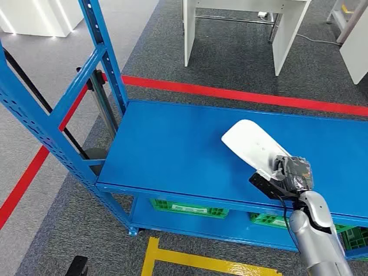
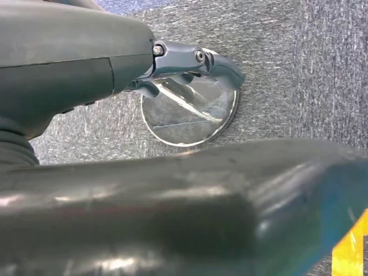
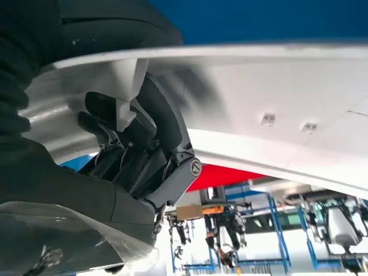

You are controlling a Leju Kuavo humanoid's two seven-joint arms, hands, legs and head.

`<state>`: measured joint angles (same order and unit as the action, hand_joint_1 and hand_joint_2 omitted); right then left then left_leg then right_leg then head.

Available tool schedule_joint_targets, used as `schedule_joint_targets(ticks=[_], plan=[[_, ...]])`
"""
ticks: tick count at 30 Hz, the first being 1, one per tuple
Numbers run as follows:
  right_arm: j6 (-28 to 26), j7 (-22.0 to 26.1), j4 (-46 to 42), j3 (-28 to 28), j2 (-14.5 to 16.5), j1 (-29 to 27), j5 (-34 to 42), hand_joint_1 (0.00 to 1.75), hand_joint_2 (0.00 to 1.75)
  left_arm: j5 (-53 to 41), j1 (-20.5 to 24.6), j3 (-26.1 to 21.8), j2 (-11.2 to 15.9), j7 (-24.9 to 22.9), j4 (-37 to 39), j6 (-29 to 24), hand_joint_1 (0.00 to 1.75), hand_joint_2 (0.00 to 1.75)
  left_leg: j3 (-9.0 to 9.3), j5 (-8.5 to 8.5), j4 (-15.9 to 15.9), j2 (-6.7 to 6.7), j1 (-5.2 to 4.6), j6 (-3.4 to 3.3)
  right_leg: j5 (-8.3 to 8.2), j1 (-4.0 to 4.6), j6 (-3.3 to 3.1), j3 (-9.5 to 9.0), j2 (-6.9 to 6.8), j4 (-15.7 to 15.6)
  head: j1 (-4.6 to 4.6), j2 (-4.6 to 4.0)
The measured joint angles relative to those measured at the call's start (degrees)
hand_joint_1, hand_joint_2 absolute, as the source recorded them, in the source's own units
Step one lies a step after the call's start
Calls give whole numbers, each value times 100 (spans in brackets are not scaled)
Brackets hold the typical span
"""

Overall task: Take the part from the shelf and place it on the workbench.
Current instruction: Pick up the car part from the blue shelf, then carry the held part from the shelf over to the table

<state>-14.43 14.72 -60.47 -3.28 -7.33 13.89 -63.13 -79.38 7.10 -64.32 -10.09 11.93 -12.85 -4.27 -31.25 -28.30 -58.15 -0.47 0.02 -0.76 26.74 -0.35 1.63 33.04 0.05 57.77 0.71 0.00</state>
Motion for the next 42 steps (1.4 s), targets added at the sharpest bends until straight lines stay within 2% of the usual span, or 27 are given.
schedule_joint_targets(ticks=[3, 12, 21, 25, 33, 42], plan=[[-10, 132, -283, -48, 112, -101, 128, 175, 175, 6, -4, 0, -2, 0, 0, -14, 0, 0, 0, 0, 1, 0, 0, 0, 0, 0, 0, 1, -1, 0, -1, 0], [199, 671, -1865, -113, 760, -658, 948, 175, 175, 92, -36, -2, -23, 31, 0, -62, 0, 0, -3, 0, 3, -1, 1, 0, 1, 1, 0, 3, -2, 1, -1, 0], [387, 1101, -3106, 233, 1256, -1293, 1694, 175, 175, 231, -87, -25, -27, 141, 0, -117, 0, 0, -4, 0, 3, -1, 0, 0, 2, 0, 0, 4, -2, 0, -1, 0], [118, 1259, -3658, 474, 1430, -1593, 1702, 175, 175, 333, -96, -67, -27, 239, 0, -135, 0, 175, -3, 0, 4, -1, 1, 0, 3, 1, 0, 5, -1, 0, -1, 0], [-519, 1507, -4563, 955, 1672, -2108, 1501, 175, 175, 408, -102, -142, -31, 409, 0, -148, 0, 175, -3, 0, 6, -1, 1, 0, 4, 1, -2, 5, -1, 0, -1, 0], [-1111, 1663, -5028, 1306, 1776, -2455, 1409, 175, 175, 442, -107, -195, -32, 588, 0, -123, 0, 175, -3, 0, 6, 0, 0, 0, 4, 0, -2, 4, -1, 0, -1, 0]])
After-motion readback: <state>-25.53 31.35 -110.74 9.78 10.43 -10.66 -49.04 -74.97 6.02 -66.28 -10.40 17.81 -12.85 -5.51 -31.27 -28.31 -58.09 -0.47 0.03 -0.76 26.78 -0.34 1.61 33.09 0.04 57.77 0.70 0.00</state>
